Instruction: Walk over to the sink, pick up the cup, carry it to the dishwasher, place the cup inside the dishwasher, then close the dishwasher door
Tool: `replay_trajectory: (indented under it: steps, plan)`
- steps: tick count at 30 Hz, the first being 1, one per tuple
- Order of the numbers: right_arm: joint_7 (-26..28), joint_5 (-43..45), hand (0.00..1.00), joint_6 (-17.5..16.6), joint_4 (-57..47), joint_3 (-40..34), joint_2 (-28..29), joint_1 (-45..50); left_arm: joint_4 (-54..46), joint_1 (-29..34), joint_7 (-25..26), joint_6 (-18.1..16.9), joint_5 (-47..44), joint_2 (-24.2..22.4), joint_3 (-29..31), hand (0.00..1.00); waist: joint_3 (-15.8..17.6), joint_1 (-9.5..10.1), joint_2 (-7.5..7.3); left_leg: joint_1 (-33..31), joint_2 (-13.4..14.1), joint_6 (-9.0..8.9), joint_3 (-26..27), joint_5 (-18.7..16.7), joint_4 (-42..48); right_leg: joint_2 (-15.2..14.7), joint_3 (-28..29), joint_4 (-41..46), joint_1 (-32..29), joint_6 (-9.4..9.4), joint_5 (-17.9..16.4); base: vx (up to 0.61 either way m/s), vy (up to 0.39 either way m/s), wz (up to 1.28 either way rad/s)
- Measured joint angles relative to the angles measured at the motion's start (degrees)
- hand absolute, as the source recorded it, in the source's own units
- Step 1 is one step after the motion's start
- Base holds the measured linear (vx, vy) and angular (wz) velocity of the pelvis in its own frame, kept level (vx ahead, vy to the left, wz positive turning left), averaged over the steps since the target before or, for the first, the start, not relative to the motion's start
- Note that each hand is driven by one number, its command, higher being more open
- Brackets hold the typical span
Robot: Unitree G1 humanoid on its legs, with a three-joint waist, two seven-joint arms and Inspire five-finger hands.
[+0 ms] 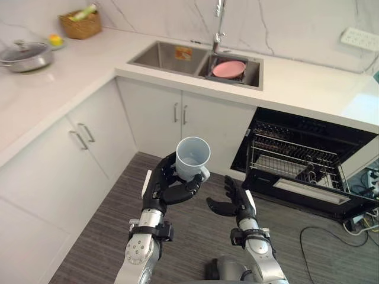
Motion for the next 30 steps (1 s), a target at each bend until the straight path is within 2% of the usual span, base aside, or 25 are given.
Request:
replay_trajectory:
  steps: [1,2,3,4,5,6,8,11,12,14,15,16,17,18,20,21,22,23,24,26,28,30]
  plan:
    - [-0.25,0.04,0.9,0.2,-0.98,-0.09,-0.99,-0.01,1.46,-0.42,0.47,0.37,0.39,-1.2,0.15,0.3,0.06,-0.02,1.56,-0.14,1.47,-0.84,-0.93,0.56,2.49,1.54,-0.05,-0.24,0.84,-0.99,-1.51,0.51,-0.146,-0.39]
    - [-0.34,0.08,0.9,0.67,-2.4,-0.2,-1.34,0.21,1.79,-0.64,0.6,0.81,0.95,-2.2,0.99,0.3,0.44,-0.08,2.21,-0.76,2.53,-1.56,-1.39,1.61,6.17,2.35,-0.13,-0.62,1.98,-1.59,-2.09,0.58,-0.205,-0.38]
    - [-0.76,0.28,0.9,0.82,-5.15,-0.37,-1.3,1.65,1.79,-0.62,0.85,1.2,1.19,-3.28,1.54,0.3,0.53,-0.14,2.3,-3.16,3.89,-1.28,-2.51,4.9,14.33,3.23,0.02,-2.3,4.91,-2.22,-2.49,0.47,-0.17,-0.22]
    - [-0.99,0.44,0.9,0.82,-6.95,-0.32,-1.28,2.68,1.76,-0.54,0.84,1.2,1.24,-3.71,1.87,0.3,0.6,-0.04,2.23,-4.46,4.69,-1.39,-3.23,6.46,19.03,3.5,0.42,-3.68,7.12,-2.39,-2.59,0.36,-0.114,-0.18]
    - [-1.39,0.68,0.9,0.79,-9.94,-0.33,-1.16,3.97,1.51,-0.33,0.81,1.18,1.45,-4.03,2.13,0.3,0.6,0.15,2.24,-6.04,5.52,-1.55,-3.83,7.01,24.99,3.85,1.0,-6.06,10.43,-2.59,-2.74,0.32,-0.071,-0.27]
    - [-1.53,1.3,0.9,0.09,-14.68,-0.26,-0.65,4.99,0.18,0.37,0.83,0.69,1.6,-4.74,2.48,0.3,0.6,0.26,2.25,-8.89,6.63,-0.72,-3.16,6.33,32.6,4.46,2.31,-10.13,15.57,-2.52,-2.92,0.37,-0.059,-0.31]
    - [-1.44,1.44,0.9,-1.72,-19.0,0.09,-0.07,5.15,-2.08,1.37,0.76,0.0,1.6,-5.12,2.51,0.3,0.56,0.96,2.26,-13.25,7.73,0.7,-2.21,4.52,36.29,5.01,4.23,-13.29,18.84,-2.45,-3.55,0.34,-0.008,-0.48]
    - [-1.23,1.93,0.9,-2.96,-20.1,0.24,0.16,4.24,-2.69,1.84,0.76,-0.35,1.6,-5.11,2.73,0.3,0.4,2.46,2.23,-18.34,6.43,2.55,-3.0,2.13,30.91,4.61,7.36,-15.15,21.94,-2.46,-4.94,0.2,0.088,-0.46]
    - [-1.27,2.08,0.9,-2.96,-19.76,0.19,0.1,4.0,-2.68,2.1,0.78,-0.34,1.61,-5.11,2.84,0.3,0.42,2.77,2.18,-19.76,5.16,2.61,-4.2,2.1,27.1,4.0,8.13,-15.55,22.8,-1.99,-5.33,0.21,0.164,-0.4]
    - [-1.34,2.35,0.9,-2.95,-18.44,0.15,-0.32,3.52,-2.66,2.59,0.85,-0.34,1.61,-5.13,3.33,0.3,0.46,2.82,1.99,-23.03,0.26,1.83,-9.58,3.02,15.17,1.74,9.92,-15.9,24.05,0.04,-6.65,0.23,0.224,-0.35]
    - [-1.37,2.36,0.9,-2.95,-17.82,0.15,-0.47,3.24,-2.66,2.65,0.94,-0.34,1.61,-5.09,3.43,0.3,0.47,2.84,1.99,-23.53,-0.89,1.74,-11.0,4.0,12.22,1.16,10.43,-15.88,24.31,0.65,-6.98,0.28,0.276,-0.34]
    - [-1.44,2.46,0.9,-2.9,-16.85,0.13,-0.94,3.04,-2.69,2.65,1.21,-0.34,1.62,-5.07,3.43,0.3,0.45,2.88,2.05,-23.68,-2.91,1.61,-13.79,7.16,5.61,0.02,11.32,-15.73,24.85,2.9,-7.52,0.32,0.314,-0.4]
    - [-1.44,2.53,0.9,-2.84,-15.87,0.17,-1.34,3.04,-2.76,2.8,1.57,-0.34,1.62,-5.09,3.37,0.3,0.39,3.31,2.11,-22.74,-3.88,1.29,-14.9,13.81,2.57,-0.57,12.56,-15.21,25.41,4.55,-8.81,0.34,0.338,-0.48]
    - [-1.44,2.56,0.9,-2.68,-15.55,0.14,-1.36,3.03,-2.82,2.86,1.79,-0.34,1.62,-5.29,3.24,0.3,0.21,3.48,2.38,-22.13,-4.25,2.03,-14.85,17.86,2.07,-0.85,13.34,-15.25,25.83,5.3,-9.31,0.41,0.424,-0.44]
    - [-1.48,2.56,0.9,-2.32,-15.09,0.2,0.03,3.12,-2.96,2.04,2.26,-0.31,1.62,-3.4,3.41,0.3,0.51,2.92,-0.91,-22.53,-7.19,4.71,-12.58,14.68,5.22,-4.67,14.08,-14.8,26.42,7.2,-10.27,0.37,0.403,-0.24]
    - [-1.46,2.56,0.9,-2.32,-15.15,0.19,0.22,3.04,-2.95,1.73,2.28,-0.28,1.62,-3.08,3.23,0.3,0.86,3.01,-1.58,-22.42,-7.73,5.18,-11.83,13.76,5.77,-5.4,14.47,-13.64,25.95,7.69,-10.53,0.24,0.297,-0.28]
    - [-1.34,2.47,0.9,-2.31,-15.45,0.18,0.73,3.03,-2.92,1.61,2.3,-0.22,1.62,-2.67,2.86,0.3,1.11,3.09,-2.0,-21.83,-8.44,6.08,-10.54,12.23,6.39,-6.34,15.31,-8.09,23.57,8.48,-10.98,0.23,0.265,-0.48]
    - [-1.23,2.29,0.9,-2.31,-15.54,0.22,1.49,2.97,-2.82,1.63,2.55,-0.02,1.63,-2.23,2.43,0.3,1.23,3.0,-2.13,-19.86,-9.02,6.92,-8.91,11.15,5.94,-7.07,15.89,0.92,19.44,9.61,-10.94,0.22,0.25,-0.53]
    - [-1.18,2.25,0.9,-2.31,-15.53,0.28,1.84,2.97,-2.73,1.62,2.61,0.01,1.64,-1.94,2.18,0.3,1.23,2.96,-2.12,-18.58,-9.29,7.38,-8.1,10.7,5.48,-7.72,16.11,5.23,17.88,10.11,-10.95,0.18,0.185,-0.56]
    - [-1.01,2.2,0.9,-2.32,-15.65,1.13,2.59,2.54,-2.72,1.54,2.84,-0.04,2.17,-1.17,1.9,0.3,1.3,2.74,-2.04,-12.98,-9.44,8.0,-5.05,9.4,2.24,-8.65,13.03,14.83,13.03,9.61,-11.25,0.19,0.184,-0.68]
    - [-0.84,2.21,0.9,-2.41,-15.74,2.22,2.56,2.0,-2.71,1.35,2.87,-0.17,2.17,-0.66,1.86,0.3,1.17,2.11,-2.01,-11.19,-8.98,7.92,-3.53,8.58,1.2,-8.23,9.83,15.56,10.36,8.58,-11.84,0.16,0.1,-0.6]
    - [-0.06,2.21,0.9,-2.41,-15.68,3.21,2.45,0.57,-2.04,1.28,2.89,-0.25,2.18,-0.05,1.99,0.3,0.91,1.52,-2.04,-9.73,-7.62,7.18,-0.55,6.96,0.97,-7.67,2.3,10.92,7.06,6.53,-12.69,0.15,0.002,-0.72]
